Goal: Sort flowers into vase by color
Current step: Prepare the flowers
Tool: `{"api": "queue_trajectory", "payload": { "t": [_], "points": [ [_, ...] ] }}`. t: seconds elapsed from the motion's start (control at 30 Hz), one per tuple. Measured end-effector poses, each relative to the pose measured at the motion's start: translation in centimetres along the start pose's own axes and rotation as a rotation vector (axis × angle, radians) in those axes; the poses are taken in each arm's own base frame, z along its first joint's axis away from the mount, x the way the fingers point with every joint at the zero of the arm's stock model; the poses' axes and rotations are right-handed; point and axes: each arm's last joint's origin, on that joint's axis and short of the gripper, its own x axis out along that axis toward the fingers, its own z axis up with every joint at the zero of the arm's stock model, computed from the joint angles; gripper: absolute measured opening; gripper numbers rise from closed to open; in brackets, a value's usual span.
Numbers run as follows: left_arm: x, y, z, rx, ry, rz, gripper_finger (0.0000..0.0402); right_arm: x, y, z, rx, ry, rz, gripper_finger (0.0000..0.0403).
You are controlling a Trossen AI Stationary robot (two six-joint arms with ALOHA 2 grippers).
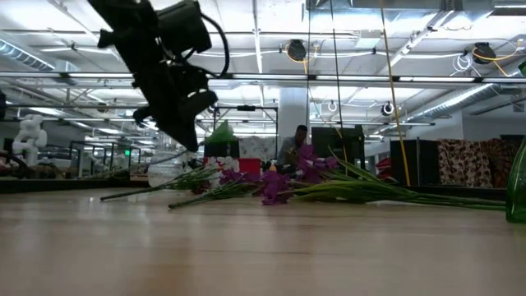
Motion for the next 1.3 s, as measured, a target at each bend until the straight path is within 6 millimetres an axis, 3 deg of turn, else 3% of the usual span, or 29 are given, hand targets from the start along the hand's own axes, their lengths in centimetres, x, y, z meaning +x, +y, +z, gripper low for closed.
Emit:
{"api": "queue_trajectory", "payload": {
  "t": [0.37,0.7,0.83,1.0,1.3],
  "points": [
    [1.3,1.2,-1.7,-0.030,-0.016,0.057,0.0019,1.8,0.2,-1.0,0.093,-0.023,-0.034,0.0000],
    [1.3,1.2,-1.7,-0.029,-0.021,0.064,0.0153,4.2,1.8,-2.5,0.178,-0.093,-0.008,0.0000],
    [1.0,1.0,-1.6,-0.035,0.005,0.015,0.0188,5.2,2.1,-2.6,0.218,-0.148,-0.026,0.0000],
    [-1.3,-0.7,-0.7,-0.058,-0.033,-0.170,0.0199,7.2,2.1,-2.2,0.229,-0.192,-0.066,0.0000],
    [-7.7,-4.2,-0.2,0.041,-0.332,-0.490,0.0199,9.9,1.4,-1.3,0.176,-0.207,-0.134,0.0000]
  ]
}}
